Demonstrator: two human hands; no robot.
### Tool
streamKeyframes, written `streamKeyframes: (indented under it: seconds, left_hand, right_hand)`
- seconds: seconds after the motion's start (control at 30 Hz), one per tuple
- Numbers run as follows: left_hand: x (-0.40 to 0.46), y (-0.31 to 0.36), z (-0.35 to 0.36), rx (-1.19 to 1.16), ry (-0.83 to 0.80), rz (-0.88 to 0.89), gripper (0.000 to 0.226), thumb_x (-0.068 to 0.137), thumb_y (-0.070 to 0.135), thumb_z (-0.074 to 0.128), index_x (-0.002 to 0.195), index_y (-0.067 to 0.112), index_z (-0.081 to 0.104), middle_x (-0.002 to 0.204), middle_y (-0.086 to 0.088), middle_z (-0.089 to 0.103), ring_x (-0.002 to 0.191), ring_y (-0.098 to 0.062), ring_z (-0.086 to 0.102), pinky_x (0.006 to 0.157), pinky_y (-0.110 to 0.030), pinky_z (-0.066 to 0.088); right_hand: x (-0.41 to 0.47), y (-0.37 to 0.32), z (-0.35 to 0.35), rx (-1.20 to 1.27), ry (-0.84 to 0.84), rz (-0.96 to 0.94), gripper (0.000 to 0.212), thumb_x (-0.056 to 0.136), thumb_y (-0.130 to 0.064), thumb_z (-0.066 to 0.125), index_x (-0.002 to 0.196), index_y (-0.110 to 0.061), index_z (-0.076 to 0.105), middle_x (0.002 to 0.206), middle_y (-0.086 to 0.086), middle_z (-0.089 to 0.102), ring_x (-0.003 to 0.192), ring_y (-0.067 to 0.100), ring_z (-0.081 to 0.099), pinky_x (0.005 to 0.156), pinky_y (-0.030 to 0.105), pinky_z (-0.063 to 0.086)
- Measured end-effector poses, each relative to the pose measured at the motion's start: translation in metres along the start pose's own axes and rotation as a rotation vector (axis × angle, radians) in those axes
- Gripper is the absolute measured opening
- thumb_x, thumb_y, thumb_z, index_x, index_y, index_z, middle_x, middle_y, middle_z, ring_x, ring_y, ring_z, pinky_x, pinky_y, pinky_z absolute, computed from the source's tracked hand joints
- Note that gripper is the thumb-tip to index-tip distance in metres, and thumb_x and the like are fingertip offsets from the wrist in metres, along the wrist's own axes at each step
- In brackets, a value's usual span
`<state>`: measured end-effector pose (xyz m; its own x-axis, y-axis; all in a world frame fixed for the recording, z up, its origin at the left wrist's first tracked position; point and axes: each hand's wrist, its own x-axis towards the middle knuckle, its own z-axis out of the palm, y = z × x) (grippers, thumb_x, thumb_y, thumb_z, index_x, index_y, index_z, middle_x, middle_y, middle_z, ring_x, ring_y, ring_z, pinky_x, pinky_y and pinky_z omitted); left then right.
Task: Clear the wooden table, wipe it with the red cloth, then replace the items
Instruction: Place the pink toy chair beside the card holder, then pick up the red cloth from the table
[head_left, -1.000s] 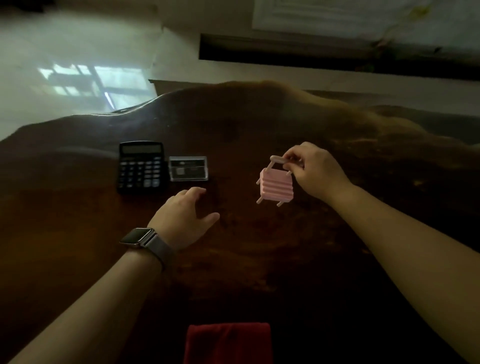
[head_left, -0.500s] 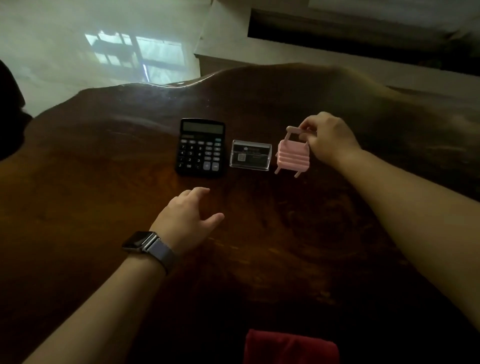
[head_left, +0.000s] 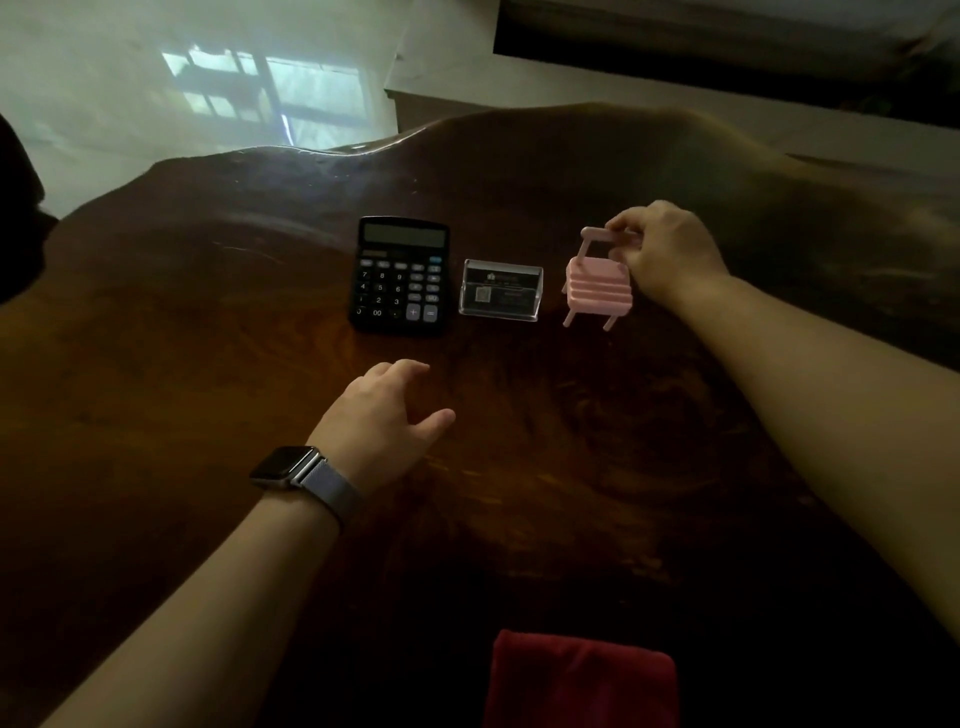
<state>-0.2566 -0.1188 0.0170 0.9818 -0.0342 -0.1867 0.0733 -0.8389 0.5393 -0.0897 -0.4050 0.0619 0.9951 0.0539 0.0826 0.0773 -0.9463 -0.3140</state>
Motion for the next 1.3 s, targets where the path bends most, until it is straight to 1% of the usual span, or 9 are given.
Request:
streamKeyframes:
  seconds: [0.1, 0.2, 0.53, 0.73, 0.87, 0.97, 1.13, 1.2, 1.3]
  left_hand:
    - [-0.002, 0.004, 0.0, -0.003, 0.0, 0.018, 0.065, 0.085, 0.052, 0.064, 0.142, 0.028, 0.042, 0.141, 0.0, 0.05, 0.124, -0.02, 0.05, 0.089, -0.029, 0.045]
    - [-0.005, 0.008, -0.003, -0.003, -0.004, 0.046, 0.064, 0.085, 0.052, 0.064, 0.141, 0.027, 0.045, 0.139, 0.0, 0.051, 0.123, -0.02, 0.05, 0.088, -0.029, 0.044]
    - [-0.044, 0.034, -0.014, -0.064, -0.08, 0.177, 0.061, 0.085, 0.049, 0.066, 0.139, 0.028, 0.048, 0.135, 0.004, 0.055, 0.12, -0.012, 0.052, 0.09, -0.027, 0.046]
    - [-0.091, 0.045, -0.017, -0.093, -0.082, 0.292, 0.058, 0.085, 0.048, 0.067, 0.136, 0.027, 0.05, 0.13, 0.004, 0.058, 0.115, -0.012, 0.056, 0.089, -0.029, 0.049]
    - [-0.119, 0.044, -0.003, -0.075, -0.153, 0.333, 0.058, 0.083, 0.051, 0.067, 0.134, 0.027, 0.053, 0.128, 0.005, 0.059, 0.113, -0.013, 0.057, 0.089, -0.031, 0.05]
    - [-0.134, 0.042, 0.015, -0.023, -0.214, 0.308, 0.058, 0.083, 0.053, 0.065, 0.133, 0.028, 0.053, 0.127, 0.005, 0.059, 0.113, -0.016, 0.056, 0.091, -0.035, 0.051]
    - [-0.146, 0.036, 0.056, 0.062, -0.357, 0.217, 0.063, 0.084, 0.054, 0.062, 0.139, 0.029, 0.047, 0.131, 0.004, 0.056, 0.12, -0.018, 0.047, 0.093, -0.034, 0.047]
    - [-0.149, 0.034, 0.07, 0.102, -0.386, 0.176, 0.067, 0.084, 0.056, 0.062, 0.141, 0.026, 0.046, 0.133, 0.002, 0.055, 0.123, -0.021, 0.044, 0.095, -0.037, 0.047]
    - [-0.153, 0.032, 0.085, 0.155, -0.397, 0.143, 0.065, 0.083, 0.056, 0.064, 0.138, 0.024, 0.051, 0.131, -0.001, 0.052, 0.125, -0.025, 0.041, 0.097, -0.041, 0.046]
  right_hand:
    - [-0.006, 0.001, -0.007, 0.013, 0.018, -0.011, 0.053, 0.093, -0.009, 0.069, 0.143, -0.019, 0.054, 0.135, 0.01, 0.056, 0.119, 0.026, 0.057, 0.092, 0.036, 0.048]
    - [-0.016, -0.005, -0.017, 0.01, 0.047, -0.053, 0.064, 0.092, -0.01, 0.071, 0.149, -0.021, 0.046, 0.139, 0.01, 0.054, 0.12, 0.026, 0.056, 0.089, 0.032, 0.045]
    - [-0.127, -0.048, -0.057, 0.182, 0.014, -0.126, 0.063, 0.089, -0.022, 0.074, 0.146, -0.022, 0.048, 0.139, 0.006, 0.055, 0.118, 0.018, 0.058, 0.096, 0.035, 0.051]
    - [-0.228, -0.056, -0.056, 0.201, -0.04, -0.047, 0.061, 0.088, -0.035, 0.075, 0.143, -0.032, 0.048, 0.136, -0.004, 0.055, 0.104, 0.007, 0.057, 0.077, 0.024, 0.051]
    - [-0.289, -0.053, -0.043, 0.224, -0.057, -0.016, 0.056, 0.088, -0.039, 0.074, 0.14, -0.032, 0.051, 0.126, -0.011, 0.055, 0.103, 0.004, 0.055, 0.077, 0.022, 0.05]
    - [-0.328, -0.042, -0.03, 0.227, -0.128, 0.029, 0.054, 0.089, -0.041, 0.072, 0.139, -0.03, 0.053, 0.129, -0.009, 0.056, 0.113, 0.008, 0.054, 0.087, 0.027, 0.048]
    - [-0.369, -0.011, -0.006, 0.12, -0.338, 0.183, 0.062, 0.092, -0.041, 0.066, 0.148, -0.023, 0.045, 0.148, 0.001, 0.048, 0.136, 0.019, 0.041, 0.102, 0.035, 0.041]
    - [-0.378, -0.001, 0.003, 0.103, -0.415, 0.244, 0.068, 0.092, -0.041, 0.066, 0.151, -0.02, 0.04, 0.151, 0.004, 0.046, 0.139, 0.023, 0.037, 0.107, 0.041, 0.04]
    - [-0.385, 0.009, 0.013, 0.093, -0.49, 0.311, 0.071, 0.091, -0.039, 0.068, 0.152, -0.017, 0.039, 0.145, 0.008, 0.05, 0.136, 0.026, 0.04, 0.107, 0.043, 0.042]
